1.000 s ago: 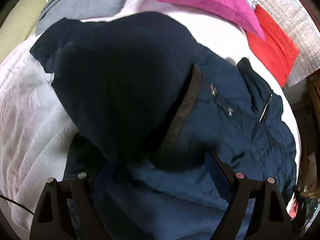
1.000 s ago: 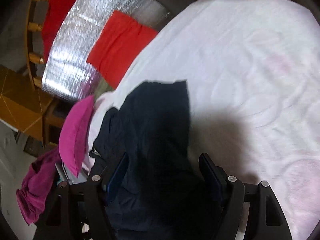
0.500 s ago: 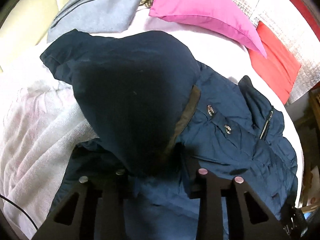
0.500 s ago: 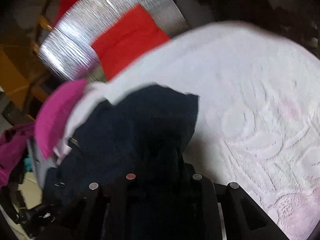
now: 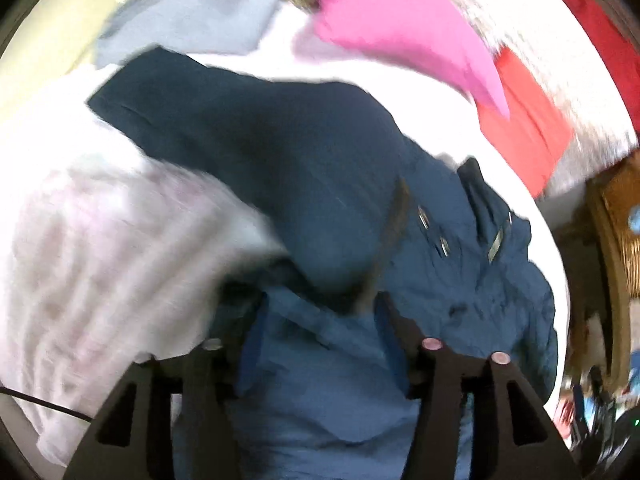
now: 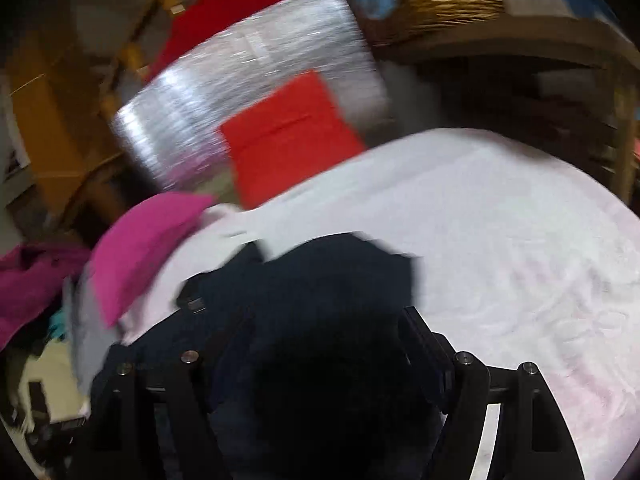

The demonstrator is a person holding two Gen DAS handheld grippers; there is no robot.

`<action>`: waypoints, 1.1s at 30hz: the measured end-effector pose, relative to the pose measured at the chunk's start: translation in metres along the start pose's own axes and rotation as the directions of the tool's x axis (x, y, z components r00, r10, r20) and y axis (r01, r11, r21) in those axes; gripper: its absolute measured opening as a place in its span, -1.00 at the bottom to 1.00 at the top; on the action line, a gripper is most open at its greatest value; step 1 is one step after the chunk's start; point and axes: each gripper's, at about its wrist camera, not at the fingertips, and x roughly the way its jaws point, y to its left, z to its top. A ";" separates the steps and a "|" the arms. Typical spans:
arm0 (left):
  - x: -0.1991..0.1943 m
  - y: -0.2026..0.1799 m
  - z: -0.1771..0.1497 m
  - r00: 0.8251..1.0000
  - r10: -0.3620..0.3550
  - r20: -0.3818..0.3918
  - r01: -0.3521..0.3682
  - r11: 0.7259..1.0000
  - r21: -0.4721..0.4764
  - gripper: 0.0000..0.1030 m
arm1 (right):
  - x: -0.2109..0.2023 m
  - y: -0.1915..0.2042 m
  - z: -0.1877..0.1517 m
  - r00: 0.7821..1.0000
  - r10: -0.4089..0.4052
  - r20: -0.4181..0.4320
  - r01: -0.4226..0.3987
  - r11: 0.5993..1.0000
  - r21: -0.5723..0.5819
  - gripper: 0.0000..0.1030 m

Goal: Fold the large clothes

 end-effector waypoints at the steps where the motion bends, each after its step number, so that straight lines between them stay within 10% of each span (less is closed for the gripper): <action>1: -0.006 0.011 0.005 1.000 0.013 0.027 -0.012 1.000 -0.026 0.26 | 0.004 0.014 -0.004 0.999 0.040 -0.023 -0.040 0.999 -0.018 0.43; 6: -0.002 0.062 0.037 0.999 -0.022 0.038 0.029 0.981 -0.194 0.48 | 0.047 0.084 -0.031 0.965 0.158 -0.207 -0.178 0.980 -0.083 -0.06; 15: 0.031 0.130 0.074 0.982 -0.175 0.077 0.191 0.878 -0.438 0.48 | 0.112 0.153 -0.081 0.886 0.255 -0.388 -0.300 0.952 -0.059 -0.08; 19: 0.044 0.136 0.076 0.971 -0.213 0.109 0.239 0.836 -0.494 0.45 | 0.157 0.165 -0.110 0.837 0.174 -0.518 -0.260 0.961 -0.097 -0.12; 23: 0.050 0.124 0.082 0.970 -0.197 0.146 0.243 0.856 -0.456 -0.27 | 0.152 0.160 -0.106 0.825 0.205 -0.527 -0.288 0.954 -0.079 -0.15; 33: -0.016 0.046 0.079 0.926 -0.209 0.313 0.257 0.959 -0.119 -0.68 | 0.075 0.093 -0.068 0.915 0.241 -0.324 -0.260 0.965 -0.018 -0.16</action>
